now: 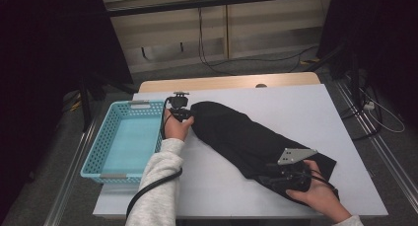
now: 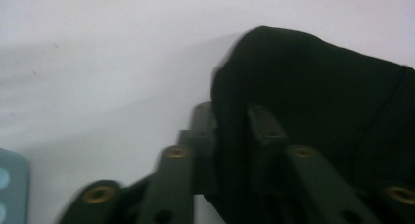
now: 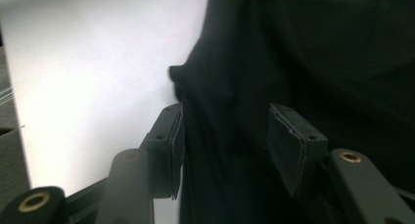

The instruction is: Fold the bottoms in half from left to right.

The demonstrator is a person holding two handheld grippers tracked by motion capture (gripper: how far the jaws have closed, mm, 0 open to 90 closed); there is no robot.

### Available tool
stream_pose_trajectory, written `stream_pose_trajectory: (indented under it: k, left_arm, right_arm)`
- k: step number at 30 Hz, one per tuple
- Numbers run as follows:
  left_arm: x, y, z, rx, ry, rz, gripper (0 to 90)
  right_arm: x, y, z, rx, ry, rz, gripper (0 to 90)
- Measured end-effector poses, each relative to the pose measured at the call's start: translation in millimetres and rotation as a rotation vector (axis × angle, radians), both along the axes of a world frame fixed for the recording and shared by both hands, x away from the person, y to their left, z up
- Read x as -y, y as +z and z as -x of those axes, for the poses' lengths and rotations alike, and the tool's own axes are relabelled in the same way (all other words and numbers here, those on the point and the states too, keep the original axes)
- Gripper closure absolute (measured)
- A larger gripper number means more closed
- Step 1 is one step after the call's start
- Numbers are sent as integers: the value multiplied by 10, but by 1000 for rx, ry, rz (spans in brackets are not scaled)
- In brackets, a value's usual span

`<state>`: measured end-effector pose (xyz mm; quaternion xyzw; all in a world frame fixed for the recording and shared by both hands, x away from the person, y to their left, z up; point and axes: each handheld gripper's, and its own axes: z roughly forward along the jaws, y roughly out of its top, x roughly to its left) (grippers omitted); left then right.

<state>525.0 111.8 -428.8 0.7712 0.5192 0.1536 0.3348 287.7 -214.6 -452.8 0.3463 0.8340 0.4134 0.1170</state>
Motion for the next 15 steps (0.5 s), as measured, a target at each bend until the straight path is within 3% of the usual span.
stream_pose_trajectory:
  k: [1, 3, 7, 14, 15]
  left_arm:
    - [-3, -11, -5, -5, -7, -3, 648]
    - [-15, -35, -27, 1, -4, 10, 445]
    - [-35, -69, -52, 9, 4, -5, 288]
    - [-39, -169, -70, -7, 21, -50, 234]
    - [-52, -214, -73, -28, 29, -72, 232]
  right_arm:
    - [12, 6, -3, 6, -8, -3, 471]
    - [40, 12, -13, 9, -24, -17, 454]
    - [55, 7, -21, 9, -34, -18, 434]
    - [46, 0, -33, 17, -41, -19, 356]
    - [52, -2, -39, 17, -50, -17, 336]
